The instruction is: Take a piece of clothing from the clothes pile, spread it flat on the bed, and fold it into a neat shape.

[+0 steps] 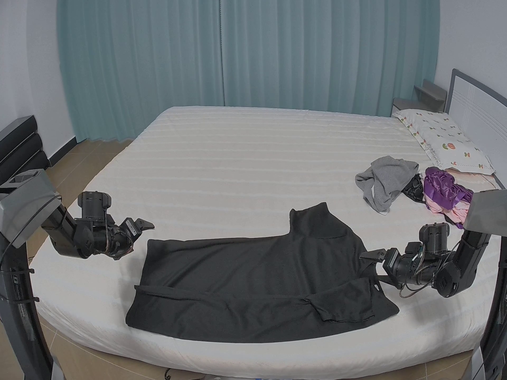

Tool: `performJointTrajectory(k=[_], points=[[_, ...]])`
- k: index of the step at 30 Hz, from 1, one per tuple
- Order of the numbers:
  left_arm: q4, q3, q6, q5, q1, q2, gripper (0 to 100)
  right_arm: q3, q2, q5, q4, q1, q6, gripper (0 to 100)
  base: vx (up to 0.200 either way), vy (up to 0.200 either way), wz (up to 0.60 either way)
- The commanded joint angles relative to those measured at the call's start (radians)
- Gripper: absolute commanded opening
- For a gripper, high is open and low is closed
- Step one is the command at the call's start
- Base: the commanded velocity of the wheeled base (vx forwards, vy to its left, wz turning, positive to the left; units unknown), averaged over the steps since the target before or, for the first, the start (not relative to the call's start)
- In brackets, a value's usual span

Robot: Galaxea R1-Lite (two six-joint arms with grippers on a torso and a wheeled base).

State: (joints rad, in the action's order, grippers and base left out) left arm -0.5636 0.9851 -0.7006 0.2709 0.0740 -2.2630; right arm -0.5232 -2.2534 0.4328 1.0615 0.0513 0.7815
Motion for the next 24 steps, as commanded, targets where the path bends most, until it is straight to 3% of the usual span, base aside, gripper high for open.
performJointTrajectory(k=[1,4,14,22,23,24], points=[[0.018,0.147,0.087,0.030,-0.003,-0.139,100,-0.011,-0.026,0.001,0.000,0.005,0.001,100,0.000,0.000,0.00],[0.010,0.181,0.130,0.033,-0.016,-0.190,100,-0.004,-0.026,0.004,0.002,0.007,-0.001,100,0.000,0.000,0.00],[-0.016,0.271,0.125,0.059,-0.017,-0.267,100,0.005,-0.026,0.004,0.002,0.016,-0.005,100,0.000,0.000,0.00],[-0.055,0.303,0.064,0.045,-0.030,-0.291,100,0.003,-0.026,0.006,0.003,0.016,-0.005,100,0.000,0.000,0.00],[-0.055,0.303,0.064,0.045,-0.030,-0.291,0,0.003,-0.026,0.006,0.003,0.016,-0.005,100,0.000,0.000,0.00],[-0.056,0.302,0.046,0.041,-0.028,-0.288,0,0.003,-0.026,0.006,0.003,0.016,-0.005,100,0.000,0.000,0.00]])
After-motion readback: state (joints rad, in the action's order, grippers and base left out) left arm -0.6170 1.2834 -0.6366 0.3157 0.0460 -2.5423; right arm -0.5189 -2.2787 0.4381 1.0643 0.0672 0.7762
